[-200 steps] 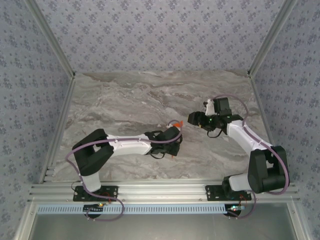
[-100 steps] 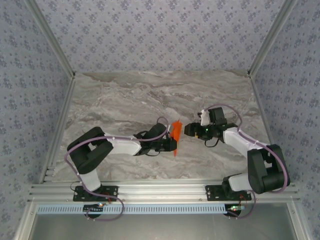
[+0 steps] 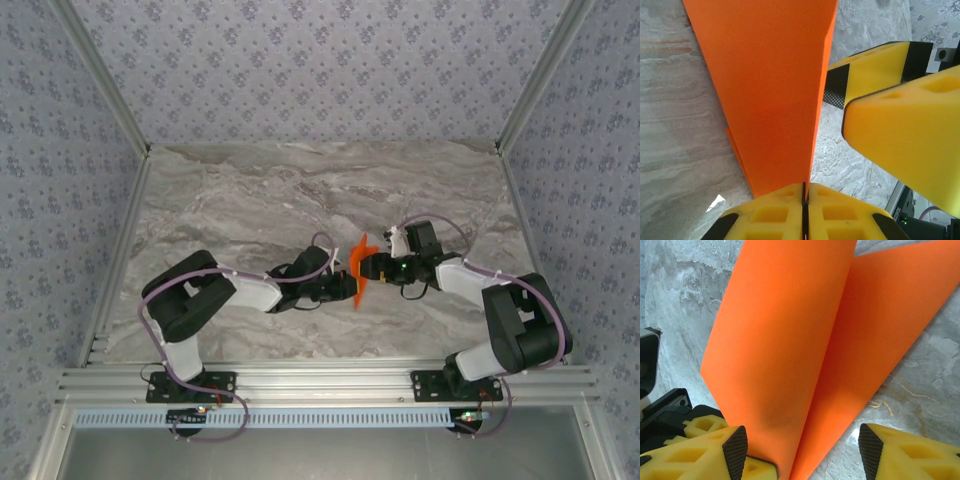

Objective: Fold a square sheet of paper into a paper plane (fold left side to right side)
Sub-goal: Fold the wing for the fifth time at the center of the table.

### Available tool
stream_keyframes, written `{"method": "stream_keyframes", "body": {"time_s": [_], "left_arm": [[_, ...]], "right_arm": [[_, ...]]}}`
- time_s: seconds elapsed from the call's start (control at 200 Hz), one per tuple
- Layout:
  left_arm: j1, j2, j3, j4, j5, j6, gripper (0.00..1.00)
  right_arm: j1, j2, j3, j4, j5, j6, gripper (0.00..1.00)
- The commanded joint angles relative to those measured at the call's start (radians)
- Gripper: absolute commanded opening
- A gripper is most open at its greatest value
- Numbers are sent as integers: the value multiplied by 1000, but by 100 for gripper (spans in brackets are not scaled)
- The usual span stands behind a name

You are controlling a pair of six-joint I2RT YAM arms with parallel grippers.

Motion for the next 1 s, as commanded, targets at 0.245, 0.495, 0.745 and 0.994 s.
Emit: {"method": "stream_keyframes", "body": {"time_s": [0.245,0.495,0.745,0.994], "left_arm": [[3,64,22,70,40,-32,8],[4,91,34,77,52,-43,7],[4,98,44,75,60,-46,7],[3,104,54,66,67,-45,7]], "right_arm": [[-6,33,-18,42,43,46,64],[-11,63,-11,60,75,94,61],[-10,99,1,81,74,123,61],[-4,134,18,92,74,140,60]]}}
